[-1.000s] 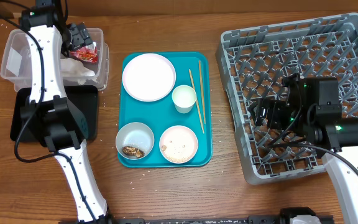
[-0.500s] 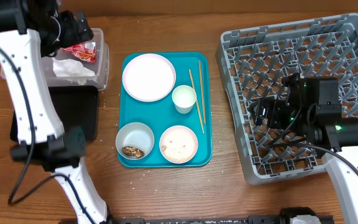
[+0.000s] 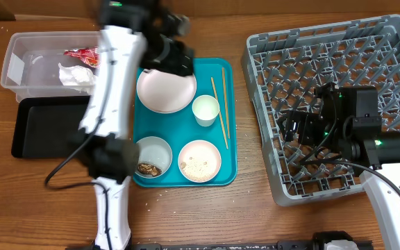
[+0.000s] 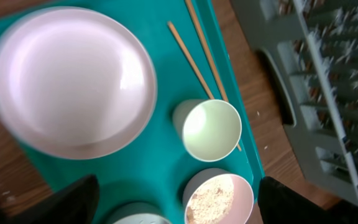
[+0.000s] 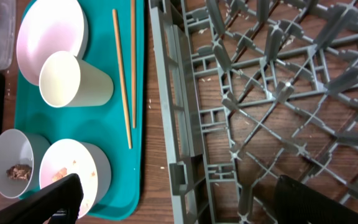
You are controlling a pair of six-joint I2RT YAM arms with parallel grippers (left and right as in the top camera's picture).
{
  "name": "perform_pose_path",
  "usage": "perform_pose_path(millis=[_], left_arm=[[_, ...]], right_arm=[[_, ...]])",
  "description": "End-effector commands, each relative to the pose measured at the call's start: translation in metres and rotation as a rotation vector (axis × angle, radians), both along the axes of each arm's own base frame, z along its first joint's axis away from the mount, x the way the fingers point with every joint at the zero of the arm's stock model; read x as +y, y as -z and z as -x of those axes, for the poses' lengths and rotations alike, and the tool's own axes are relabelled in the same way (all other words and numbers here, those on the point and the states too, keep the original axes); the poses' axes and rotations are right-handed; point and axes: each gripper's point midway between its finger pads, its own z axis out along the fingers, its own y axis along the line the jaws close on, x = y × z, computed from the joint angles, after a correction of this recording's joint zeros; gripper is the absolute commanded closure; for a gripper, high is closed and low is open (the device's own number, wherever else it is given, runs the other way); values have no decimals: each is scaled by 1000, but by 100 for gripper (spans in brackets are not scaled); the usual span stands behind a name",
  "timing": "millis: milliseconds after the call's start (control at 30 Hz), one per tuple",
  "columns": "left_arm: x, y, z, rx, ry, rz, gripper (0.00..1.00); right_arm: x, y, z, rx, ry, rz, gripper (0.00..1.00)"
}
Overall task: Sort waste into correct bins and load items into the dishwasher
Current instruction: 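Set the plate back on the tray and grasp the paper cup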
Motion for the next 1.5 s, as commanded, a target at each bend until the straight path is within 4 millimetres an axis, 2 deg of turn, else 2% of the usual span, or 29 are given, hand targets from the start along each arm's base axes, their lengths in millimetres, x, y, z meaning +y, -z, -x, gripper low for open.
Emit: perform_pose_path(millis=[0,167,300,567,767,967,1067,1233,1467], left_arm=[[-18,48,2,82,76,-69,23],[-24,87,4,170,70,-125,32],[-23,106,11,237,75,-145,48],[-21,110,20,280,79,-155,53],[-27,127,36,349,78,-181,50],[-37,131,34,313,94,-204,51],[-39,135,29,282,76,-246,57],[-35,138,22,253,31,-288,82],[-37,140,23,256,23,-288,83]], right_arm=[[2,-9,-2,-23,-10,-5,0],[2,-8,-2,-20,-10,-5,0],[2,-8,-2,-20,-10,-5,0],[2,-8,-2,-21,-10,-4,0],[2,-8,-2,-20,-10,-4,0],[2,-8,-2,-20,-10,-4,0],[2,-8,-2,-20,-10,-4,0],[2,-8,-1,-16,-10,-4,0],[2,-7,0,-13,-10,-4,0]])
